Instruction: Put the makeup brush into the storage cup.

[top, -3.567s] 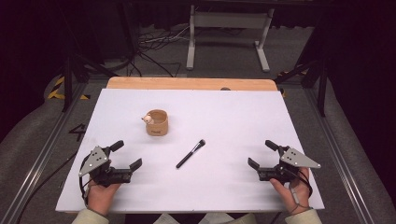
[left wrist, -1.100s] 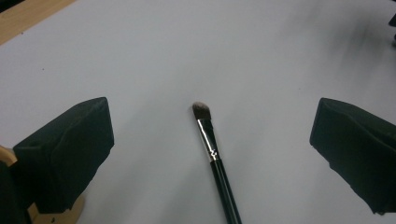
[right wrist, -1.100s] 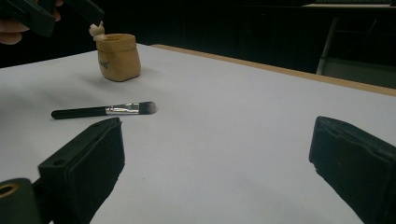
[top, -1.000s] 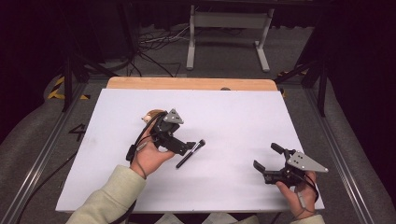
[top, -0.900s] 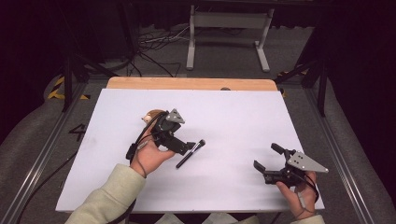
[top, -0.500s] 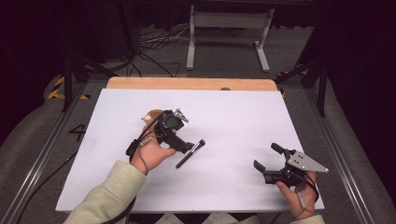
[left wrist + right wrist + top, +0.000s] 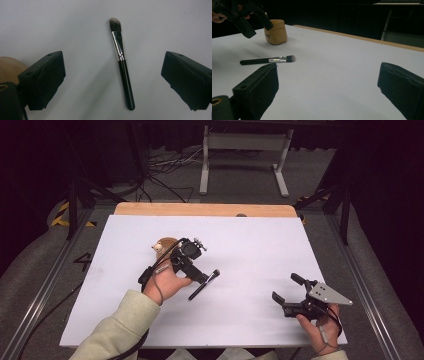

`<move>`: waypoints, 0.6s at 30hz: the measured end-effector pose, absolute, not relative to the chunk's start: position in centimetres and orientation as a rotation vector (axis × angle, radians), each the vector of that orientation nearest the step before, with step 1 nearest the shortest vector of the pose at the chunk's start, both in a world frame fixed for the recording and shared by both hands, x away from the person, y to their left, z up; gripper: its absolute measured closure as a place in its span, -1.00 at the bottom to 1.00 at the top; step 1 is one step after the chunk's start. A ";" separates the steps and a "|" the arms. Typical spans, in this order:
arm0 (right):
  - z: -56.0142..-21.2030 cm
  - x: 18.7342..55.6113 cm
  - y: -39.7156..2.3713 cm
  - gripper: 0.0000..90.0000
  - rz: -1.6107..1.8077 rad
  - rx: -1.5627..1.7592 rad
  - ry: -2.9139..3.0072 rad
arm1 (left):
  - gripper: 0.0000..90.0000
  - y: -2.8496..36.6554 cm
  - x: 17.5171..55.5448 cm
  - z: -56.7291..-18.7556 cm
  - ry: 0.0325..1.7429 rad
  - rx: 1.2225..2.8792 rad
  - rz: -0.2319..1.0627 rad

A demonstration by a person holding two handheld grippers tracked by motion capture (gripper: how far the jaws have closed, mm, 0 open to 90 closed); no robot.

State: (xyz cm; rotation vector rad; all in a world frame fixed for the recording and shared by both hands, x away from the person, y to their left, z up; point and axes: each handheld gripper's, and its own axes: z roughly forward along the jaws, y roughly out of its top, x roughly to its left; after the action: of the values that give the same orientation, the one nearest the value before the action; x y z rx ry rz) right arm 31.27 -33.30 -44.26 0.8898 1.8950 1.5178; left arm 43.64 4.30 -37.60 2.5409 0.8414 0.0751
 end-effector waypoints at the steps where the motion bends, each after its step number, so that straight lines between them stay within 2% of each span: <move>1: -44.3 31.3 -33.3 -0.92 1.518 0.890 1.895 | -0.87 4.1 43.6 -37.7 0.854 2.545 0.065; 10: -44.3 31.3 -33.3 -0.92 1.519 0.889 1.900 | -0.82 3.5 43.8 -38.4 0.854 2.590 0.028; 18: -44.3 31.3 -33.4 -0.92 1.522 0.888 1.899 | -0.65 3.4 44.1 -39.5 0.861 2.610 0.012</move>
State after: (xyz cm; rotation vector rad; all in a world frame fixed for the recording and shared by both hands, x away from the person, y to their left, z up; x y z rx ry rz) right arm 31.29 -33.38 -44.26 0.8884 1.8986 1.5216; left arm 44.10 3.41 -39.45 2.6099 0.8607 0.0118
